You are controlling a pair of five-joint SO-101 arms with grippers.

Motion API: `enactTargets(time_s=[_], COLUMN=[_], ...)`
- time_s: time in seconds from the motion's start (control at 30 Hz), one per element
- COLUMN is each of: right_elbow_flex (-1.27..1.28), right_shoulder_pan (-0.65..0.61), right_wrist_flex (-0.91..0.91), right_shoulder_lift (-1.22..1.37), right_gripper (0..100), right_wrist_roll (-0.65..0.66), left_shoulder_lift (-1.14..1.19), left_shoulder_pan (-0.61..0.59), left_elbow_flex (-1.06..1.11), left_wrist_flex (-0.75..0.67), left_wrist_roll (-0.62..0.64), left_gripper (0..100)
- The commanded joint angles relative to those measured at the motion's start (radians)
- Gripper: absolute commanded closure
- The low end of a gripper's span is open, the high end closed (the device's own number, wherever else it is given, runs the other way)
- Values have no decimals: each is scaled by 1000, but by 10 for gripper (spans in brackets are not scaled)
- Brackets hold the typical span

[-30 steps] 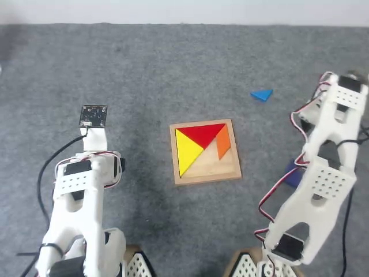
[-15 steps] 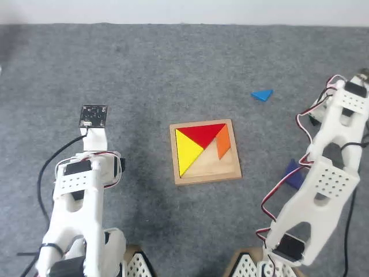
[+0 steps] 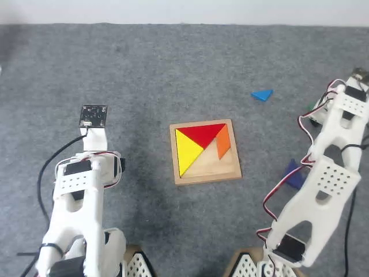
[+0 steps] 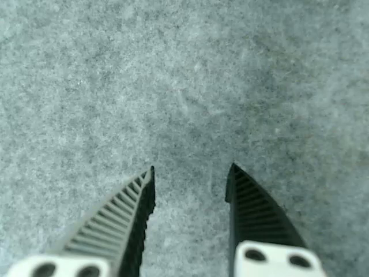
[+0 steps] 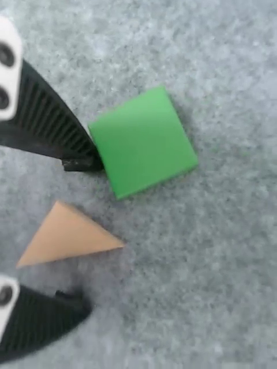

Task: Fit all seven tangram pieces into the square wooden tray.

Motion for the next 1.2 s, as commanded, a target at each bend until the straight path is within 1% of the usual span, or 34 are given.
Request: enactTargets(time_s=[0.0, 0.07, 0.13, 0.23, 0.33, 0.43, 0.53, 0.6, 0.9, 1.03, 1.17], right_elbow_flex=[-81, -100, -103, -103, -103, -103, -103, -103, -178, -198, -196], right_shoulder_pan=[35, 28, 10, -8, -10, -13, -36, -50, -30, -7, 2], right_wrist_flex=[35, 82, 150, 219, 245, 288, 363, 395, 366, 344, 295], right_shoulder_lift=[38, 48, 47, 39, 39, 39, 39, 39, 50, 51, 51], right_gripper=[818, 846, 835, 793, 757, 753, 753, 753, 751, 750, 752], right_wrist_roll=[28, 91, 130, 143, 143, 146, 210, 222, 198, 110, 104], left_shoulder_lift=[-26, -26, -26, -26, -26, -26, -26, -26, -26, -26, -26], left_shoulder_pan=[9, 9, 9, 9, 9, 9, 9, 9, 9, 9, 9], left_elbow_flex=[-2, -2, -2, -2, -2, -2, -2, -2, -2, -2, -2], left_wrist_flex=[-15, -15, -15, -15, -17, -17, -17, -17, -15, -15, -15], left_wrist_roll=[-9, -9, -9, -9, -9, -9, -9, -9, -9, -9, -9], left_gripper=[797, 797, 797, 797, 797, 797, 797, 797, 797, 797, 797])
